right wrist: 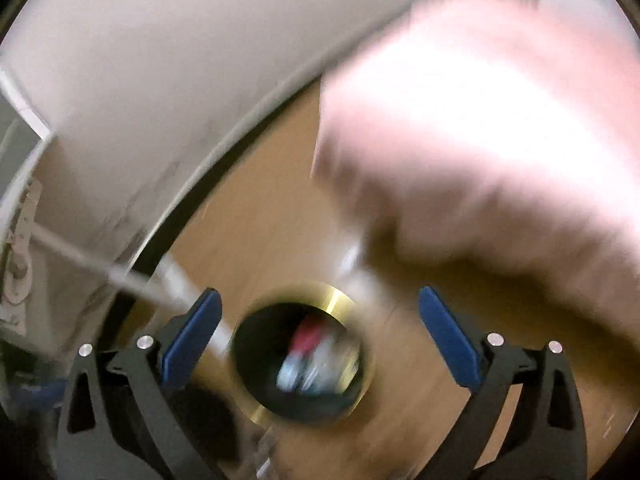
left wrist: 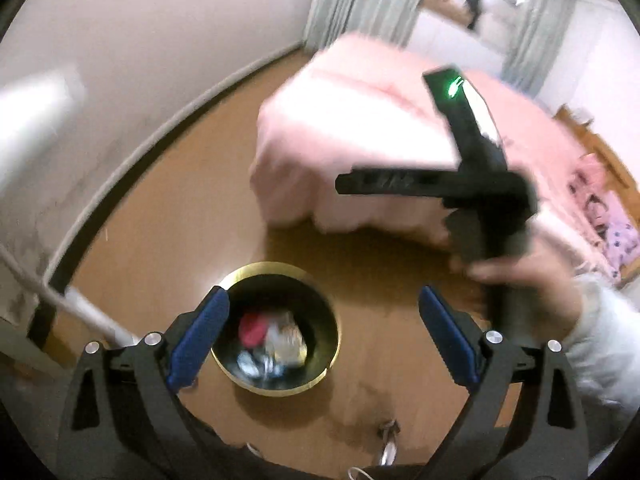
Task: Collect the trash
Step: 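Carry cloth and red lid to the black bin and release both, then return both tools to the desk toward the foil wrapper and tissue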
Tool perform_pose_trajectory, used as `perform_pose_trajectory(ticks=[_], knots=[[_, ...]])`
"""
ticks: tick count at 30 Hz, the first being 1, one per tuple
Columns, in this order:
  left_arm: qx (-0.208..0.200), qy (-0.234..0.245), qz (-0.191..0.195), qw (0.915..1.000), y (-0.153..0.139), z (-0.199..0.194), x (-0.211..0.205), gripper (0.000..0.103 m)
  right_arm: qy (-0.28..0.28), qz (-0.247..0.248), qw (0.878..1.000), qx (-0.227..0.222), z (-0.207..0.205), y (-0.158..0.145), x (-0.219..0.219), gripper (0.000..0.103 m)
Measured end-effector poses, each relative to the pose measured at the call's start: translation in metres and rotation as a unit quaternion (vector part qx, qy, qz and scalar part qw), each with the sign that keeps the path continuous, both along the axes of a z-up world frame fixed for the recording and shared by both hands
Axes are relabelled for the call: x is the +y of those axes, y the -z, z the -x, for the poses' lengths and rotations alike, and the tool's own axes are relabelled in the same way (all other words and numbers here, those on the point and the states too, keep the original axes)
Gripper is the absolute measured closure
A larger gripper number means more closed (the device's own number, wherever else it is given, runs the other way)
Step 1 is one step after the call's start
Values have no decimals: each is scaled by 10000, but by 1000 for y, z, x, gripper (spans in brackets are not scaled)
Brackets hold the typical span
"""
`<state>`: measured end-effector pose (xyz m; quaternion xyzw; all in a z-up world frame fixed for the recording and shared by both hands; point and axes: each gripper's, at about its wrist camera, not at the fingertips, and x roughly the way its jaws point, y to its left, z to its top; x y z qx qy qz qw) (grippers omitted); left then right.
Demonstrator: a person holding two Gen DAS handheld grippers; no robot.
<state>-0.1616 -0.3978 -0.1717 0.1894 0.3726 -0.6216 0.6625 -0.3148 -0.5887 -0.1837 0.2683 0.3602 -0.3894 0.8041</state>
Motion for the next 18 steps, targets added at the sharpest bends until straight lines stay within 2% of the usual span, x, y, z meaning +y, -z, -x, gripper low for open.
perform_pose_trajectory(ticks=[2, 4, 6, 7, 9, 11, 12, 13, 16, 17, 18], knots=[[-327, -107, 580, 9977, -52, -9, 24, 7, -38, 884, 9960, -142, -3, -39, 19, 7], [-706, -372, 895, 9928, -85, -20, 44, 7, -198, 1458, 9881, -439, -12, -75, 36, 7], [-1088, -925, 1148, 9831, -116, -42, 75, 7, -439, 1515, 9846, -761, -26, -98, 45, 7], [-1177, -1182, 1188, 9788, -124, -53, 88, 7, -581, 1437, 9837, -910, -34, -106, 48, 7], [-1261, -1986, 1113, 9655, -135, -89, 126, 7, -991, 1148, 9809, -1218, -63, -122, 59, 7], [-1239, -2755, 991, 9481, -138, -121, 162, 7, -1460, 979, 9755, -1322, -92, -132, 71, 7], [-1198, -3213, 879, 9352, -137, -141, 186, 7, -1880, 922, 9693, -1293, -117, -137, 83, 7], [-1156, -3491, 785, 9266, -137, -153, 202, 7, -2205, 889, 9631, -1262, -135, -140, 93, 7], [-1008, -4492, 362, 8870, -134, -197, 272, 7, -3268, 789, 9344, -1181, -195, -150, 135, 7], [-1006, -4916, 158, 8648, -134, -214, 304, 7, -3685, 802, 9194, -1115, -219, -155, 153, 7], [-1004, -5123, 33, 8529, -135, -223, 323, 7, -3902, 829, 9108, -1060, -232, -159, 166, 7]])
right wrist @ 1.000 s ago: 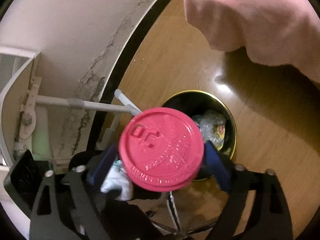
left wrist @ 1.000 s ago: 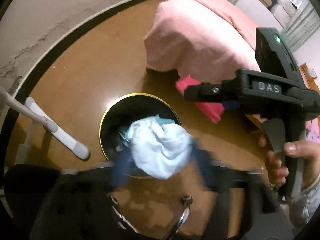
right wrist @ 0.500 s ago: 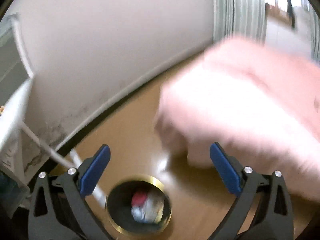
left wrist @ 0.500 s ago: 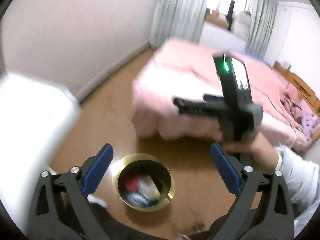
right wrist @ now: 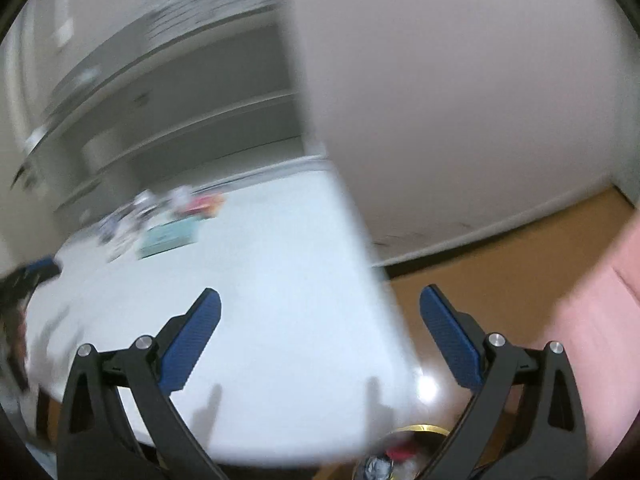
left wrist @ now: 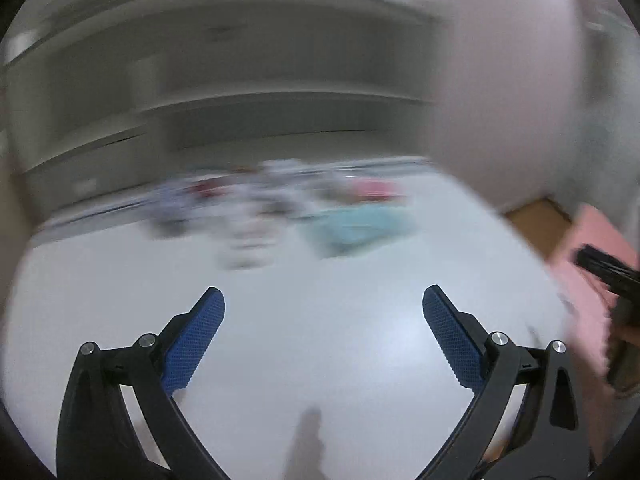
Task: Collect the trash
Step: 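Return both tools to the desk toward the foil wrapper and tissue, then grasp the crumpled foil wrapper with left tool while right tool grasps the white tissue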
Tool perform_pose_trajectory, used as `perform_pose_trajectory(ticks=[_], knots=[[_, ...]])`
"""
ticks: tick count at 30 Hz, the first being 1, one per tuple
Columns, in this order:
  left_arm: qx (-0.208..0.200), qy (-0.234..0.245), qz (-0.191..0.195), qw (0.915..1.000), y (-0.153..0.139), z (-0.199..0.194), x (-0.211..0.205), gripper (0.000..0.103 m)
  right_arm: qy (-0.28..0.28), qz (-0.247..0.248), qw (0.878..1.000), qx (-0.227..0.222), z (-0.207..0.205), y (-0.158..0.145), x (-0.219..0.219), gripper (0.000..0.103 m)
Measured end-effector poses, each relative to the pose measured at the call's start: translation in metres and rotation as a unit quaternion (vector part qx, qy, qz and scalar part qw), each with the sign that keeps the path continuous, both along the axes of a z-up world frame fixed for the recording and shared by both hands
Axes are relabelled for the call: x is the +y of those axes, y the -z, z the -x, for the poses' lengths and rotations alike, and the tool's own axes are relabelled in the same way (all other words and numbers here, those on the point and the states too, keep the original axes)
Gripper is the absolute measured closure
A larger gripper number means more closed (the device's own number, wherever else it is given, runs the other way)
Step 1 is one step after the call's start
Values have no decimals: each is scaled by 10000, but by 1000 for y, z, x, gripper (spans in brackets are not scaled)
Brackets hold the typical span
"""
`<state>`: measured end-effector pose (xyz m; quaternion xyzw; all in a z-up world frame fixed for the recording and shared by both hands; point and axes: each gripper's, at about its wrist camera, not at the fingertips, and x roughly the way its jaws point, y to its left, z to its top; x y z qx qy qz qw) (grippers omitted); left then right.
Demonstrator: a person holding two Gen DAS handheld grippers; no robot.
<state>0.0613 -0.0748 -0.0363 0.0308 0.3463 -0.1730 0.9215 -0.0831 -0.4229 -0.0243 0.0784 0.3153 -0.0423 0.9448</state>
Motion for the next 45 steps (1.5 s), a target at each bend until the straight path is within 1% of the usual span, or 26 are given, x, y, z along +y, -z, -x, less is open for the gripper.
perform_pose_trajectory(ticks=[1, 3, 5, 7, 9, 11, 14, 16, 19, 22, 23, 24, 26, 27, 28, 29, 30, 31, 32, 33, 34, 36, 37, 39, 42, 45], knots=[[114, -386, -134, 9991, -1, -13, 24, 7, -251, 87, 9996, 63, -18, -6, 16, 7], [305, -804, -203, 9961, -3, -31, 51, 7, -656, 216, 9975, 156, -52, -13, 40, 7], [453, -1102, -21, 9929, -6, -48, 78, 7, -888, 327, 9953, 225, -85, -18, 60, 7], [537, -1244, 128, 9907, -9, -59, 88, 7, -1021, 454, 9931, 370, -122, -20, 76, 7], [652, -1468, 22, 9870, -4, -89, 86, 7, -1111, 564, 9907, 555, -164, -18, 89, 7], [825, -1620, -48, 9833, 3, -113, 81, 7, -1150, 587, 9893, 685, -192, -13, 104, 7], [892, -1529, -182, 9840, 14, -152, 71, 7, -1444, 496, 9847, 845, -231, -4, 122, 7], [1006, -1581, -352, 9817, 25, -180, 61, 7, -1675, 701, 9793, 899, -251, 5, 143, 7], [1162, -1542, -459, 9801, 37, -202, 49, 7, -1819, 1264, 9715, 843, -274, 15, 171, 7], [1072, -1572, -600, 9799, 41, -215, 47, 7, -1924, 1477, 9657, 926, -293, 23, 184, 7], [1043, -1595, -644, 9796, 42, -217, 48, 7, -1936, 1506, 9648, 950, -299, 25, 187, 10], [998, -1623, -664, 9794, 45, -218, 51, 7, -1984, 1564, 9622, 1014, -305, 29, 188, 18], [988, -1637, -535, 9801, 50, -216, 59, 7, -2047, 1659, 9577, 1154, -310, 35, 189, 26], [1007, -1653, -545, 9796, 52, -215, 62, 7, -2103, 1680, 9554, 1218, -313, 38, 190, 28], [1045, -1566, -458, 9811, 55, -215, 65, 7, -2168, 1643, 9541, 1254, -314, 40, 190, 29], [1083, -1485, -394, 9822, 57, -216, 67, 8, -2208, 1607, 9534, 1280, -316, 42, 189, 34], [1134, -1383, -366, 9832, 60, -217, 68, 11, -2265, 1574, 9523, 1303, -317, 44, 189, 42], [1005, -1334, -464, 9849, 62, -216, 67, 12, -2314, 1552, 9514, 1309, -318, 47, 189, 46], [882, -1288, -662, 9855, 64, -215, 65, 21, -2353, 1476, 9522, 1268, -317, 47, 188, 54], [832, -1219, -643, 9870, 62, -213, 65, 33, -2343, 1398, 9543, 1218, -316, 47, 185, 62], [785, -1257, -624, 9870, 61, -211, 66, 38, -2297, 1402, 9558, 1186, -316, 48, 183, 63], [771, -1239, -374, 9886, 60, -210, 72, 38, -2294, 1346, 9579, 1086, -314, 49, 180, 66], [768, -1226, -89, 9894, 59, -209, 78, 38, -2286, 1328, 9589, 1031, -312, 50, 178, 66], [767, -1252, 282, 9888, 59, -208, 92, 38, -2207, 1293, 9625, 900, -306, 47, 171, 67], [686, -1294, 336, 9886, 57, -203, 98, 38, -1954, 883, 9754, 504, -298, 32, 150, 67], [592, -1280, 214, 9898, 56, -198, 100, 38, -1685, 493, 9840, 307, -299, 24, 127, 67]])
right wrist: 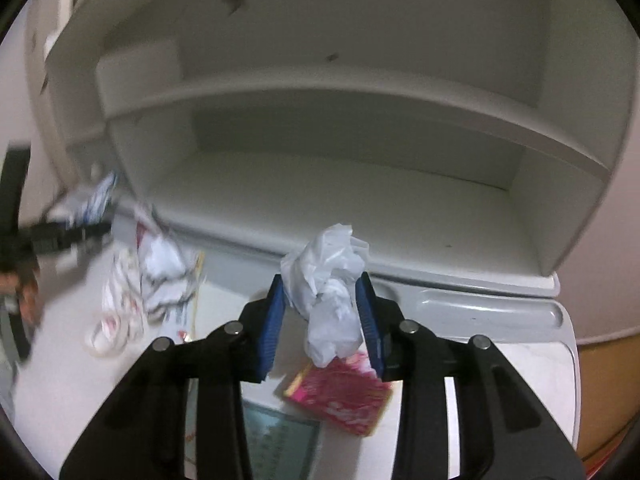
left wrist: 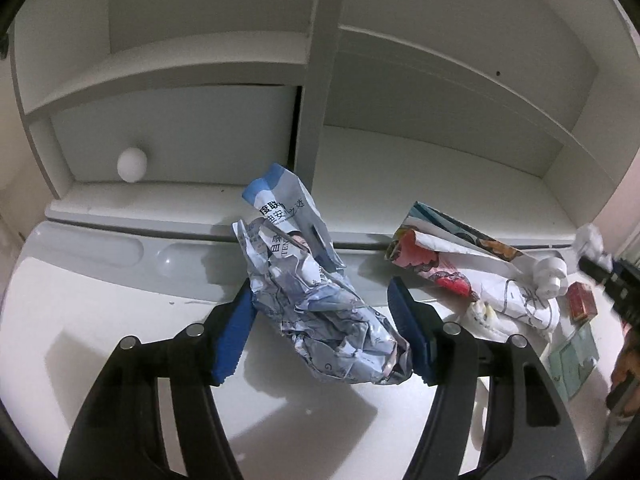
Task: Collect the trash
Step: 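Grasp the crumpled foil wrapper with left tool while right tool grasps the white tissue, then carry wrapper and tissue over the black bin and open both tools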
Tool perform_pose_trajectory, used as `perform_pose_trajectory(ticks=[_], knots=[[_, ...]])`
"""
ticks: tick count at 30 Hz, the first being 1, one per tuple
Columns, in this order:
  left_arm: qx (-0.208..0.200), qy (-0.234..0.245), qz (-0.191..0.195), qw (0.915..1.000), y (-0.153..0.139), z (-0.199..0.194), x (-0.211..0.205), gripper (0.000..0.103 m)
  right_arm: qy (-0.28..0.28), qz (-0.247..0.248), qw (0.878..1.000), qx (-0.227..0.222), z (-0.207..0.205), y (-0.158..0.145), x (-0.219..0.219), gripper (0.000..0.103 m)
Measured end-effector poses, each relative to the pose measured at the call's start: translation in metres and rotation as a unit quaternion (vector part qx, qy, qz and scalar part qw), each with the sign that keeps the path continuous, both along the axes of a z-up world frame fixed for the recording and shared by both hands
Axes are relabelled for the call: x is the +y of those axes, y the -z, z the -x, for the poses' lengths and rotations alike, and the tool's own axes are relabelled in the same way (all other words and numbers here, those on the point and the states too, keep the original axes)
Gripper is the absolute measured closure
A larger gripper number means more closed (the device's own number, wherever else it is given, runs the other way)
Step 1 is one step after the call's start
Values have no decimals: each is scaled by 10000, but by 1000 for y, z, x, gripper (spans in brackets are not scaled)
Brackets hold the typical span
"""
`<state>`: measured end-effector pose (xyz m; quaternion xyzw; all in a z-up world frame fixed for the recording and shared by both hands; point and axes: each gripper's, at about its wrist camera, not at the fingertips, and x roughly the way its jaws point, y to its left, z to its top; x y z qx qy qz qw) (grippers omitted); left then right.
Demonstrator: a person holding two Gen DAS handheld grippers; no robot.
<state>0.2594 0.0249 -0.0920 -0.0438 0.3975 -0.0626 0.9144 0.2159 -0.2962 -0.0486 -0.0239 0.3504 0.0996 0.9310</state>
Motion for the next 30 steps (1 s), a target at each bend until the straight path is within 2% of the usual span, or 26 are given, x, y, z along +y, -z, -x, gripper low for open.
perform_pose_trajectory(ticks=[6, 7, 13, 17, 22, 25, 28, 30], knots=[[99, 48, -46, 9999, 3, 17, 2, 38, 552, -258, 9981, 82, -7, 1, -38, 67], [108, 59, -53, 9999, -2, 2, -11, 38, 613, -277, 9977, 107, -8, 2, -42, 67], [59, 56, -110, 9999, -1, 2, -9, 38, 647, -230, 9976, 48, -9, 7, -34, 67], [-166, -34, -171, 9997, -7, 6, -12, 38, 631, -390, 9972, 13, -6, 2, -40, 67], [-334, 114, 233, 9991, -26, 21, -19, 38, 645, -599, 9960, -141, 4, -12, -47, 68], [-484, 375, 426, 9972, -44, 43, -35, 38, 552, -1006, 9926, -403, 36, -35, -55, 68], [-695, 991, 523, 9913, -70, 78, -76, 38, 517, -1021, 9914, -635, 87, -57, -68, 68], [-818, 1406, 555, 9851, -84, 99, -106, 38, 640, -866, 9909, -806, 131, -72, -86, 68]])
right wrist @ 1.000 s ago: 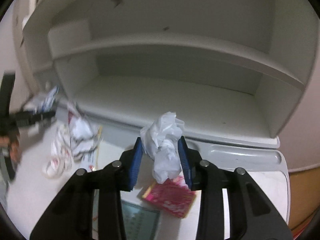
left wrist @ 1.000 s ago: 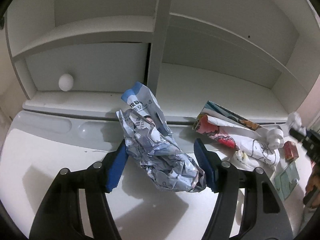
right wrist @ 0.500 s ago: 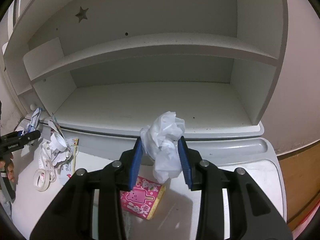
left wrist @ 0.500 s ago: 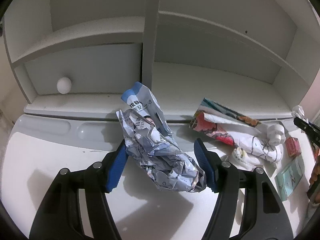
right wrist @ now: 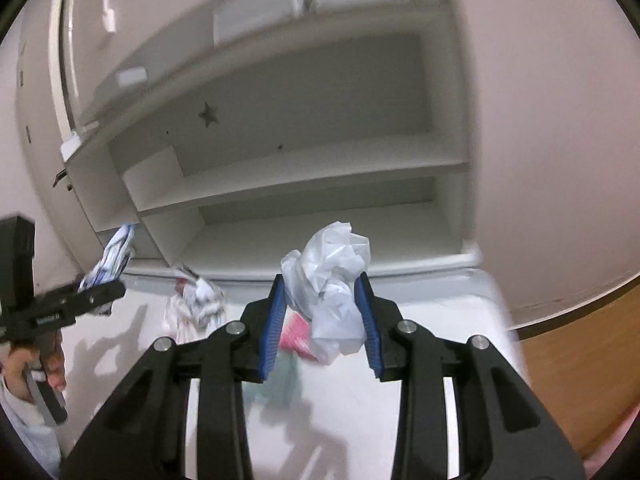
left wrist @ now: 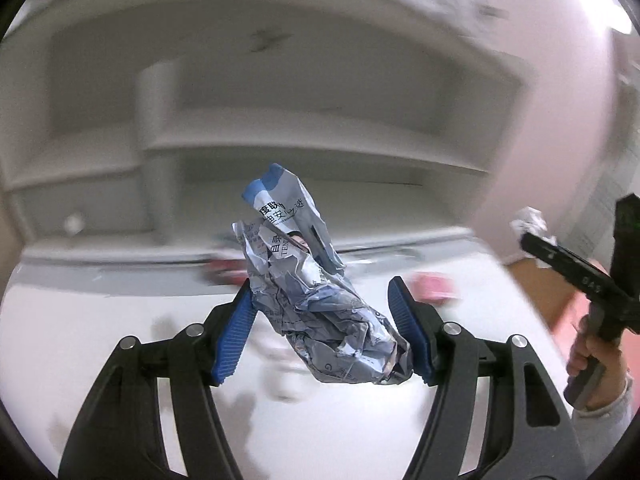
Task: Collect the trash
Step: 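Carry wrapper and tissue over the black bin and open both tools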
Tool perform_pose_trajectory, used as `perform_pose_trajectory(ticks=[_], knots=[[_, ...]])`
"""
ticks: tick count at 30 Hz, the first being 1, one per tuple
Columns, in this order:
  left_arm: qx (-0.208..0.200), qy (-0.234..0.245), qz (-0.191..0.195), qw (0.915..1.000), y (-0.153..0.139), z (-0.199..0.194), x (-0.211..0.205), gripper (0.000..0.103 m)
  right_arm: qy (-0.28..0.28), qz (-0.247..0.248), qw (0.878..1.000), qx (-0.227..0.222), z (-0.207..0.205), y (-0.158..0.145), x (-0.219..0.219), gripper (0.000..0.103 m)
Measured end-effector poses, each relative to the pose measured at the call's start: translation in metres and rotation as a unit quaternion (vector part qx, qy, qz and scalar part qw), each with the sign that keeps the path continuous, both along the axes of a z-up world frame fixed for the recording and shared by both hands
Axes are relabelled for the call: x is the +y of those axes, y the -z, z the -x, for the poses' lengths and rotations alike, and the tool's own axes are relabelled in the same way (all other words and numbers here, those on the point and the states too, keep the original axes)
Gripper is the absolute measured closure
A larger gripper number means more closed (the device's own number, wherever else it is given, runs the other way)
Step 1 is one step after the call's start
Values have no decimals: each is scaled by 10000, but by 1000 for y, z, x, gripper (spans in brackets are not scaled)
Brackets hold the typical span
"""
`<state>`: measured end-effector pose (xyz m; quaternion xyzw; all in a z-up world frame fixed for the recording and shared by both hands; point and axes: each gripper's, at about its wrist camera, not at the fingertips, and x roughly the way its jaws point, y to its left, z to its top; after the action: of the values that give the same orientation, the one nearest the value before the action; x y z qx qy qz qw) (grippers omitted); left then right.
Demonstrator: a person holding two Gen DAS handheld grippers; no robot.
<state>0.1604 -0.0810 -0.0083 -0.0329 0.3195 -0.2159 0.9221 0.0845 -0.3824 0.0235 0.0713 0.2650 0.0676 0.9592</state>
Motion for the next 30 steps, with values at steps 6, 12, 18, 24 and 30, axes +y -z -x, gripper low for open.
perform_pose_trajectory(ticks=[6, 12, 18, 24, 30], knots=[[-106, 2388, 437, 9700, -30, 109, -144, 38, 1204, 243, 9923, -151, 159, -26, -93, 68], [904, 4630, -145, 8816, 51, 238, -279, 38, 2616, -287, 9563, 1274, 279, 74, -189, 68], [2698, 4662, -1459, 8298, 254, 268, -343, 38, 3137, -2000, 8886, 2682, 342, 263, -235, 68], [3670, 4070, -2362, 8024, 400, 255, -370, 38, 3228, -2708, 8334, 3575, 346, 386, -232, 69], [3401, 4118, -2062, 8199, 384, 258, -378, 25, 3285, -3237, 8168, 3467, 337, 403, -230, 53]])
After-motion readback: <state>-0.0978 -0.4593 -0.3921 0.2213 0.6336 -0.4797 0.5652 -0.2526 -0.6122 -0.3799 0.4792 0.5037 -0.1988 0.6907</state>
